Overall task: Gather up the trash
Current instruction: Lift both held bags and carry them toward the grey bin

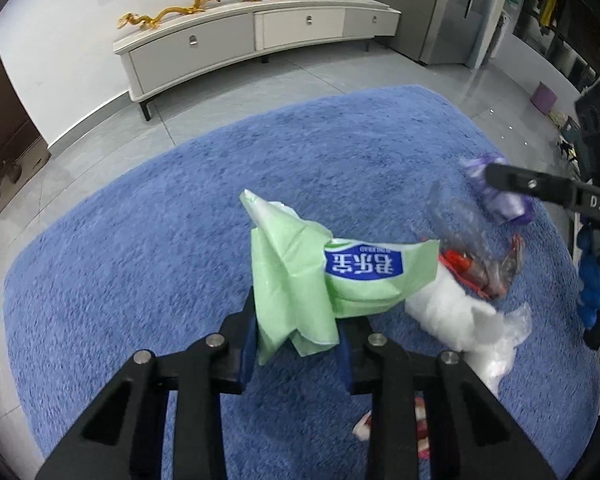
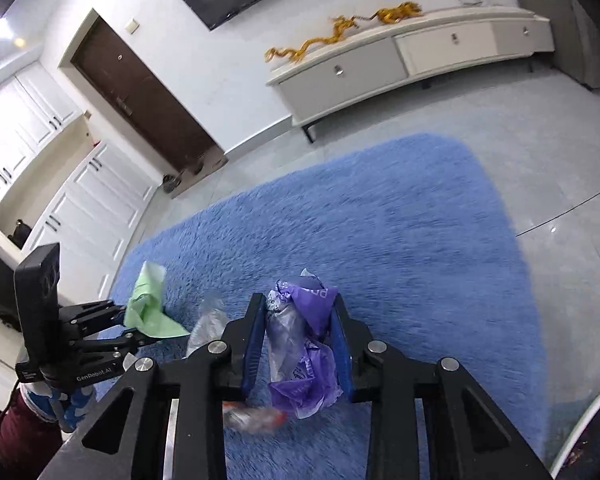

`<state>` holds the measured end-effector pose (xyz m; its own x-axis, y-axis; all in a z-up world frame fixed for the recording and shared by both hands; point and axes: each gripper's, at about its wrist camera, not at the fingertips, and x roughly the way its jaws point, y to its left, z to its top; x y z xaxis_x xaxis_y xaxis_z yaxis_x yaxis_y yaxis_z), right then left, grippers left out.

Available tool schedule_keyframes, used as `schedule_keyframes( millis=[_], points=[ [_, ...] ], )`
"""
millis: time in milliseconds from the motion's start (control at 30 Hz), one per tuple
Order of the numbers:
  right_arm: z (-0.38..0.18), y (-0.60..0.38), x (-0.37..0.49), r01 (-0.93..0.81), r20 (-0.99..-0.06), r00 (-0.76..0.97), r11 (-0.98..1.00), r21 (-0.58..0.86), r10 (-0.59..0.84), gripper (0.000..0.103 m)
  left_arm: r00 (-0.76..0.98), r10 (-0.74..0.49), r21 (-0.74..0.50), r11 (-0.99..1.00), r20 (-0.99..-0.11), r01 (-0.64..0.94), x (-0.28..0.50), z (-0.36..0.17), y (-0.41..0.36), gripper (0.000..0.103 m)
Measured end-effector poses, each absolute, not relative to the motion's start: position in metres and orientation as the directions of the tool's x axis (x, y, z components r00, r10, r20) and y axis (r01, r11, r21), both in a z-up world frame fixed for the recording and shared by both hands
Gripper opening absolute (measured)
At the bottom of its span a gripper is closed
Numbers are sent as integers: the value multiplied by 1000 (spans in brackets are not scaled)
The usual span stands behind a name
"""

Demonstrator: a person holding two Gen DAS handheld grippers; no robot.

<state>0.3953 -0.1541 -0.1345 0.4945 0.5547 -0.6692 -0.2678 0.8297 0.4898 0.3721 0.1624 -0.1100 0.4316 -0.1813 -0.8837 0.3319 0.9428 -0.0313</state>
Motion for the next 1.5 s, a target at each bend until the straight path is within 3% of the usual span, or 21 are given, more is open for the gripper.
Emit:
schedule_keyframes(
  millis=[567,933,1233,1500],
  points=[
    [-72,-184,314,-224,-627,639,887,403,446,29,576,-208,-102,972,-791,212,302,-40,214,30],
    [-16,-238,235,-153,-567,750,923,354,342,29,633,-269,-127,957,-726,261,244,9,193,30],
    [-15,-309,189,-52,-551,797,936,348,249,29,617,-348,-117,916,-706,383,216,34,106,30],
    [-45,-385,162,82,-570,804,919,385,167,29,518,-455,-136,831,-725,540,220,24,-24,30]
  ],
)
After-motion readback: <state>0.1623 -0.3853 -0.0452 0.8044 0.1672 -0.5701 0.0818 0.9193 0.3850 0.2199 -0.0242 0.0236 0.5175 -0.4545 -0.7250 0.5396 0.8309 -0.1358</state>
